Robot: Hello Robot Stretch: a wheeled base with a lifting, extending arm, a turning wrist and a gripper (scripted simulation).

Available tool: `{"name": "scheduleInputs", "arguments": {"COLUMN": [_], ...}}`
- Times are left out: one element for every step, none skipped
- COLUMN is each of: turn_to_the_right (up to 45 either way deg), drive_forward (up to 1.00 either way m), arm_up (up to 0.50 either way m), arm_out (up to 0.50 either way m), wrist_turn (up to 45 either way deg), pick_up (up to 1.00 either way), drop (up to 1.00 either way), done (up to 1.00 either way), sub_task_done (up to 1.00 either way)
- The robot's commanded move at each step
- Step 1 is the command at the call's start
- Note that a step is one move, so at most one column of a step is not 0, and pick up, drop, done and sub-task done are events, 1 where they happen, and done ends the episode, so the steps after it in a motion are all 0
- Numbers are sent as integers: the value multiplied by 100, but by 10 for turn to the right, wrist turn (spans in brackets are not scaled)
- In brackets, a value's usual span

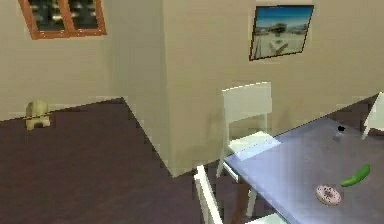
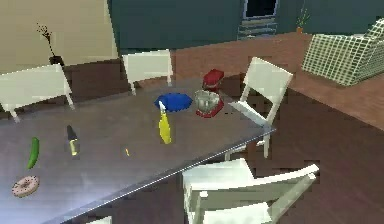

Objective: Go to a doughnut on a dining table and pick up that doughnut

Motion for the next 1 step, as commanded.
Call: {"name": "scheduleInputs", "arguments": {"turn_to_the_right": [-420], "drive_forward": [0], "arm_up": [0], "arm_out": [0], "wrist_turn": [0], "pick_up": [0], "drop": [0], "done": [0], "sub_task_done": [0]}}
